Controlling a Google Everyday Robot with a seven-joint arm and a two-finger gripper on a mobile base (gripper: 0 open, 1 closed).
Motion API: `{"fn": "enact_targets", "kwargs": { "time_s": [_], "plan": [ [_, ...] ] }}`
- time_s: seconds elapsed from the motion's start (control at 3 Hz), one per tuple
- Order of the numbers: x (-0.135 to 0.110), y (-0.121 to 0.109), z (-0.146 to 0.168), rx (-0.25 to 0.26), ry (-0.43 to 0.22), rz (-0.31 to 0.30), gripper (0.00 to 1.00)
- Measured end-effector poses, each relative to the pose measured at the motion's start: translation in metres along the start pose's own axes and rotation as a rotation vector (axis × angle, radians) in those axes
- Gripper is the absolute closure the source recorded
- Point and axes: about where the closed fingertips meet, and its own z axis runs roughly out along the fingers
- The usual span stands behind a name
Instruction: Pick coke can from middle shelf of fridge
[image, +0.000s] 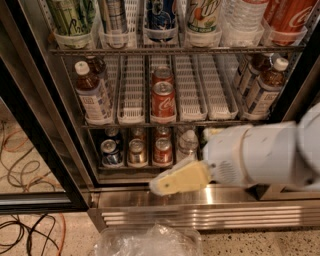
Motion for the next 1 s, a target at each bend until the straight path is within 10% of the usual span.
{"fn": "enact_targets", "kwargs": {
  "time_s": [1.0],
  "plan": [
    [0.062,0.057,0.120,-0.060,-0.283,0.275,0.00]
  ]
}}
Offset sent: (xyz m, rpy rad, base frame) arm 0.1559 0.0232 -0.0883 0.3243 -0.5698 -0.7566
